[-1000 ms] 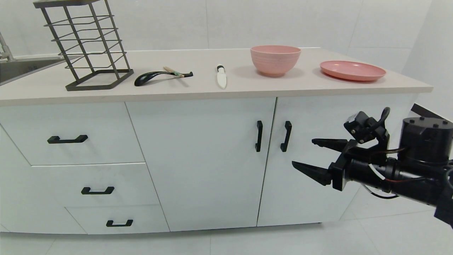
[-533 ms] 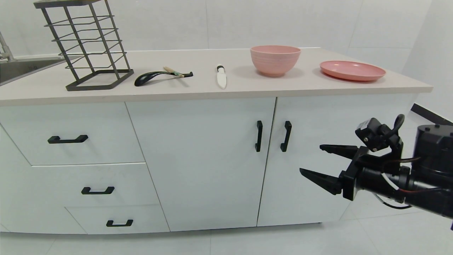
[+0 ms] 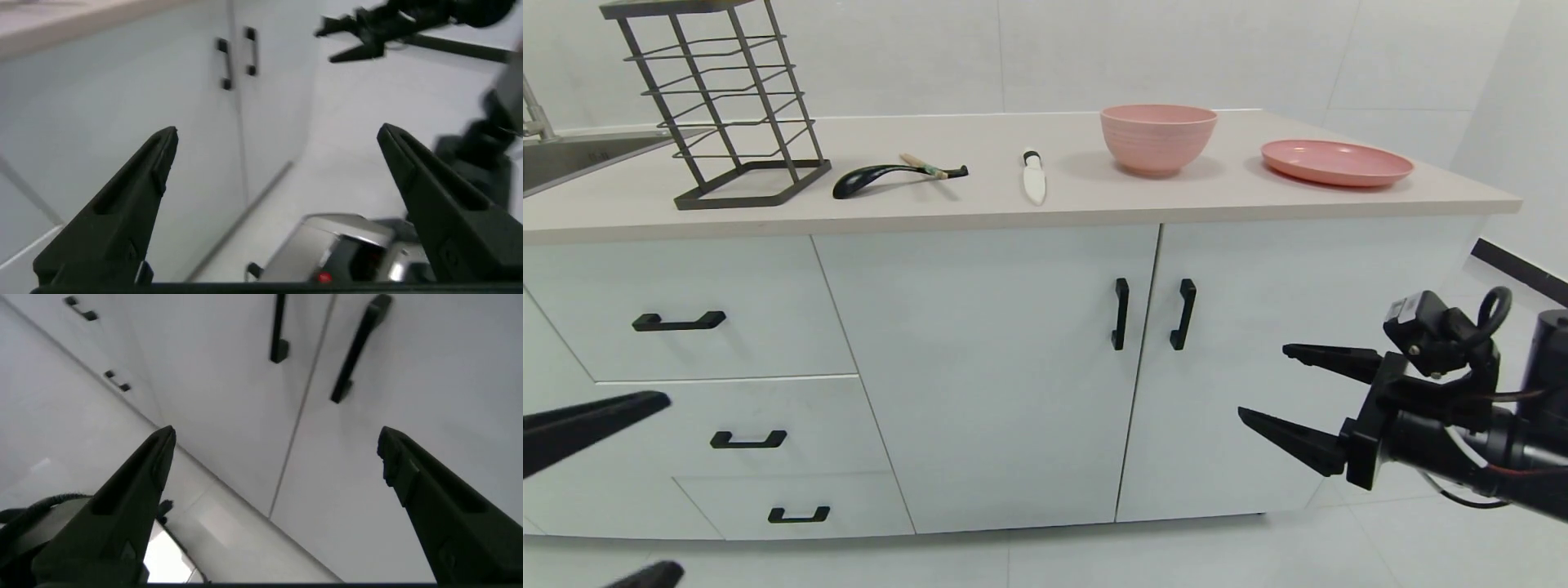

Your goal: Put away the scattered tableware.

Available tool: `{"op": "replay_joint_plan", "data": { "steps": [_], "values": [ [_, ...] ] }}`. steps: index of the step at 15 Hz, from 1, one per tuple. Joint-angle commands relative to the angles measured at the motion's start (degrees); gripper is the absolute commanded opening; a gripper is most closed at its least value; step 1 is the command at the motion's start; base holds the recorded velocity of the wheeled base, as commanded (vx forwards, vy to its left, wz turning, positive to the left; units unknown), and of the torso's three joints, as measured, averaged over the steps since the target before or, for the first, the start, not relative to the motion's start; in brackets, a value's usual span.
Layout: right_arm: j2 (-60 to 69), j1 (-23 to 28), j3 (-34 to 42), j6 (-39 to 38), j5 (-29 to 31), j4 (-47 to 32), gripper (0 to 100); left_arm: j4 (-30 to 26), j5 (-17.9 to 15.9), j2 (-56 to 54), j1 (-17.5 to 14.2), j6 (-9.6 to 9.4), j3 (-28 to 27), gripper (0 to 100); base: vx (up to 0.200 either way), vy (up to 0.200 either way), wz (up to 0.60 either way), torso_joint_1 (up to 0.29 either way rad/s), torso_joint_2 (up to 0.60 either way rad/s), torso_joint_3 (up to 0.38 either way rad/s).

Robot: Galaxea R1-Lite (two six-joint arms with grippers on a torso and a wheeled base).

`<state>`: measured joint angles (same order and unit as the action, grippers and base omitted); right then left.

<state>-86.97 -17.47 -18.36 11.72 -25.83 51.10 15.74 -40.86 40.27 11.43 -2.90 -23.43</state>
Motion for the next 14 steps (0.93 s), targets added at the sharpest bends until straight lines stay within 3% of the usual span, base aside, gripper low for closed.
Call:
{"op": "replay_joint_plan", "data": {
  "steps": [1,5,9,10,13,14],
  "values": [
    [1.8,-0.11,1.13,0.24,-1.68,0.14,100,0.26,-0.27,7.02,7.02,-0.97,1.02,100,0.0,0.0,0.0,0.0,0.0,0.0],
    [-1.8,-0.2,-1.15,0.33,-4.58,2.42,100,6.67,-0.27,13.52,8.34,-4.66,0.84,100,0.0,0.0,0.0,0.0,0.0,0.0],
    [-6.99,-0.28,-3.26,0.33,-5.81,7.87,100,8.61,-0.27,15.63,11.77,-4.66,0.75,100,0.0,0.0,0.0,0.0,0.0,0.0],
    [-8.83,-0.28,-4.49,0.33,-6.25,7.96,100,9.31,-0.27,16.34,13.97,-4.66,0.75,100,0.0,0.0,0.0,0.0,0.0,0.0],
    [-14.02,-0.02,-8.97,0.24,-6.16,9.89,100,11.42,-0.27,20.38,14.93,-4.83,0.4,100,0.0,0.0,0.0,0.0,0.0,0.0],
    [-16.04,0.24,-10.73,0.15,-6.16,10.6,100,14.85,-0.27,23.63,15.11,-5.89,0.49,100,0.0,0.0,0.0,0.0,0.0,0.0]
  ]
}}
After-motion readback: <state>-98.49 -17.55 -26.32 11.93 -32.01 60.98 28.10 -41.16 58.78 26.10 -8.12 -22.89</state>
